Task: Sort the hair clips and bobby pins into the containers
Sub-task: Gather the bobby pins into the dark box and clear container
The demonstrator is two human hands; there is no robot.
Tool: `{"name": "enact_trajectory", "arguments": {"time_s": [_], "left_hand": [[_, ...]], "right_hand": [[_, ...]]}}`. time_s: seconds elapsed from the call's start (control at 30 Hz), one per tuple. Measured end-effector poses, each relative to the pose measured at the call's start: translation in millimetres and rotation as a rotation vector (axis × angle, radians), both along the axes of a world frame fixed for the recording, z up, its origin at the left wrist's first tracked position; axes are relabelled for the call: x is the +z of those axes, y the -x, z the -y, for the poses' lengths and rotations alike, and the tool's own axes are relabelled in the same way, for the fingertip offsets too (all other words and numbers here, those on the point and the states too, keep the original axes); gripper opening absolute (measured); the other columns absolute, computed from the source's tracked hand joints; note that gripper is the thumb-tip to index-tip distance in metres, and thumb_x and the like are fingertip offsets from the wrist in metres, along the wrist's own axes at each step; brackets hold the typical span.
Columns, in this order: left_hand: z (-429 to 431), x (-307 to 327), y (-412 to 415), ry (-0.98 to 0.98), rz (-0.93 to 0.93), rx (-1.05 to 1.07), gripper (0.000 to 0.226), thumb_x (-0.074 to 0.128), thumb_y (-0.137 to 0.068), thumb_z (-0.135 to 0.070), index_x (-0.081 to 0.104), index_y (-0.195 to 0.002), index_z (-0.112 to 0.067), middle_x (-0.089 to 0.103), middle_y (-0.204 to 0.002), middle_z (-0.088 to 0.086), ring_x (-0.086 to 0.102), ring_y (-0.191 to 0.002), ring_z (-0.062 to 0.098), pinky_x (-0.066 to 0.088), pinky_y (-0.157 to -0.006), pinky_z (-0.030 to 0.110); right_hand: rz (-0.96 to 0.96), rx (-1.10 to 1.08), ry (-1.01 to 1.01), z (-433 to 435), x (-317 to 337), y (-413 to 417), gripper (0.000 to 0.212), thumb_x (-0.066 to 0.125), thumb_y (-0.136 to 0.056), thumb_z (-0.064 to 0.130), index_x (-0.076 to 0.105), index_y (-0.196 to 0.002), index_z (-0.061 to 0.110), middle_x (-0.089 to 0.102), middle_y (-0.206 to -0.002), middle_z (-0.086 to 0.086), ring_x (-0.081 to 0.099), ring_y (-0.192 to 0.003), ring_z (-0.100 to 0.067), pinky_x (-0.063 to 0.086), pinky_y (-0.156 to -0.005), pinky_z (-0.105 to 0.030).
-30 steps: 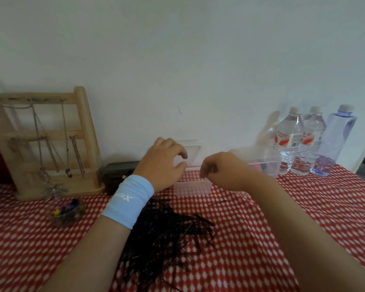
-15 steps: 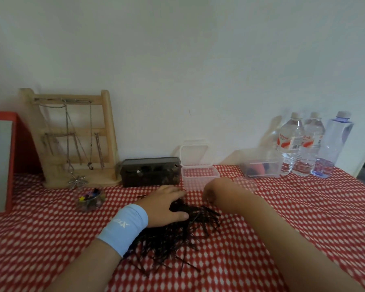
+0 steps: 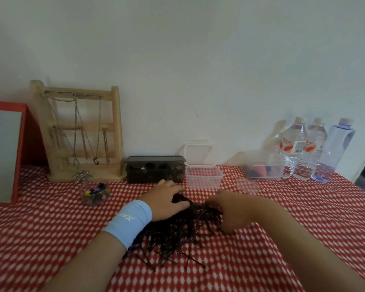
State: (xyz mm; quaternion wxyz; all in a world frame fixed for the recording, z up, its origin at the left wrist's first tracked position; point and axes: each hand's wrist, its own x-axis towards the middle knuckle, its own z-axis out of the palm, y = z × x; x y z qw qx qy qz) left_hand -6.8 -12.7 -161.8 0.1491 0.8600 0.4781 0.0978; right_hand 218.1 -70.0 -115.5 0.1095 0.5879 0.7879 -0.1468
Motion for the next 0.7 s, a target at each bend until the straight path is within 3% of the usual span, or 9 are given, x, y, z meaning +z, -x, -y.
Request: {"name": "enact_trajectory", "arguments": {"time_s": [0.13,0.2,0.3,0.4,0.5,0.6,0.7], "left_hand": [[7,7,0,0.007,-0.002,-0.047,0.068,0.050,-0.088,-0.066,0.039,-0.146,-0.032,0.040,-0.147,-0.007,0.031,-0.136,0.015,0.031,-0.113,0.036],[11,10,0,0.033,-0.058,-0.068,0.085,0.049,-0.079,-0.078,0.033,-0.149,-0.032,0.034,-0.152,-0.005,0.027,-0.140,0.017,0.027,-0.116,0.041],[22,16,-2,0.048,-0.197,-0.103,0.114,0.054,-0.065,-0.087,0.014,-0.155,-0.030,0.013,-0.161,-0.006,0.009,-0.148,0.019,0.008,-0.121,0.045],[37,24,-4,0.093,-0.261,-0.149,0.125,0.068,-0.063,-0.077,0.000,-0.155,-0.028,-0.003,-0.163,-0.008,-0.003,-0.149,0.019,0.001,-0.121,0.043],[45,24,-2,0.113,-0.337,-0.219,0.132,0.075,-0.060,-0.073,-0.007,-0.155,-0.030,-0.009,-0.162,-0.011,-0.008,-0.148,0.018,0.000,-0.120,0.045],[41,16,-3,0.049,-0.258,-0.212,0.120,0.072,-0.064,-0.072,0.008,-0.155,-0.028,0.011,-0.160,-0.008,0.009,-0.146,0.018,0.013,-0.121,0.043],[33,13,-4,-0.056,-0.120,-0.143,0.103,0.069,-0.072,-0.067,0.021,-0.153,-0.026,0.027,-0.155,-0.004,0.021,-0.141,0.016,0.023,-0.118,0.035]], "right_hand": [[-0.161,0.005,-0.123,-6,-6,8,0.039,0.073,-0.083,0.025,0.067,-0.122,0.028,0.066,-0.107,0.011,0.061,-0.094,-0.011,0.050,-0.084,-0.023],[-0.207,0.018,-0.160,-9,-8,14,0.035,0.072,-0.087,0.023,0.069,-0.122,0.027,0.068,-0.108,0.011,0.060,-0.093,-0.007,0.045,-0.078,-0.015],[-0.246,0.030,-0.196,-13,-10,18,0.036,0.072,-0.088,0.021,0.069,-0.124,0.025,0.070,-0.112,0.009,0.059,-0.090,-0.004,0.038,-0.071,-0.007],[-0.245,0.013,-0.170,-12,-6,15,0.039,0.068,-0.089,0.020,0.067,-0.128,0.026,0.069,-0.119,0.008,0.060,-0.097,-0.006,0.045,-0.082,-0.013],[-0.191,-0.028,-0.093,-8,-2,12,0.043,0.059,-0.083,0.033,0.066,-0.125,0.029,0.069,-0.116,0.005,0.063,-0.102,-0.014,0.052,-0.097,-0.035],[-0.197,-0.009,0.037,4,5,21,0.056,0.067,-0.076,0.056,0.063,-0.126,0.031,0.063,-0.115,0.005,0.060,-0.107,-0.019,0.049,-0.097,-0.037],[-0.009,-0.019,0.025,13,5,33,0.097,0.074,-0.062,0.077,0.040,-0.145,0.039,0.040,-0.138,0.000,0.039,-0.129,-0.024,0.038,-0.108,-0.042]]}}
